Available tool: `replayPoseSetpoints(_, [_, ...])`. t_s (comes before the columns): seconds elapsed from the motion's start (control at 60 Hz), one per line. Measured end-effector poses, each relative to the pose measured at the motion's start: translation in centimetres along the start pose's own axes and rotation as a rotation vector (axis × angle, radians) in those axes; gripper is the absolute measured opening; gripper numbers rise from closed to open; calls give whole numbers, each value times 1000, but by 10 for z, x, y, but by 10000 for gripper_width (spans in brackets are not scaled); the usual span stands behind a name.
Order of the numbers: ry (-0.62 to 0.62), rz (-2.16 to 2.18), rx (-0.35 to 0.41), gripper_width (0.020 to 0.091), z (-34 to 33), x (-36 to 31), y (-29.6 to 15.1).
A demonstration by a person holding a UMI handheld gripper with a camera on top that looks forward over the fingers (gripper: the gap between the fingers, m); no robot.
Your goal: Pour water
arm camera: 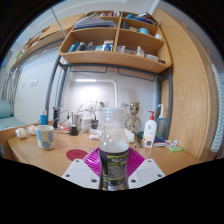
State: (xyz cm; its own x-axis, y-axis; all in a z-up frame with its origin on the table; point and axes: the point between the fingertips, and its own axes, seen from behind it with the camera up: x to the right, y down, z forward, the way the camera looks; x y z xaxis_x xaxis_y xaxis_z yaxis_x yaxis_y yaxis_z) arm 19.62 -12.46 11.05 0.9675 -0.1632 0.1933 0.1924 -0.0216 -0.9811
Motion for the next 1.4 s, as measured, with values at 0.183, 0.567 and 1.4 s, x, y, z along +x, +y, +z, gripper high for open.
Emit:
replayPoseSetpoints(0.183, [-6,2,-21,259,1,-1,0])
replayPoseSetpoints(0.567, [-86,-758,57,261,66,-63,-69])
replayPoseSetpoints(1.4, [-47,-2206,325,273,140,-200,-96])
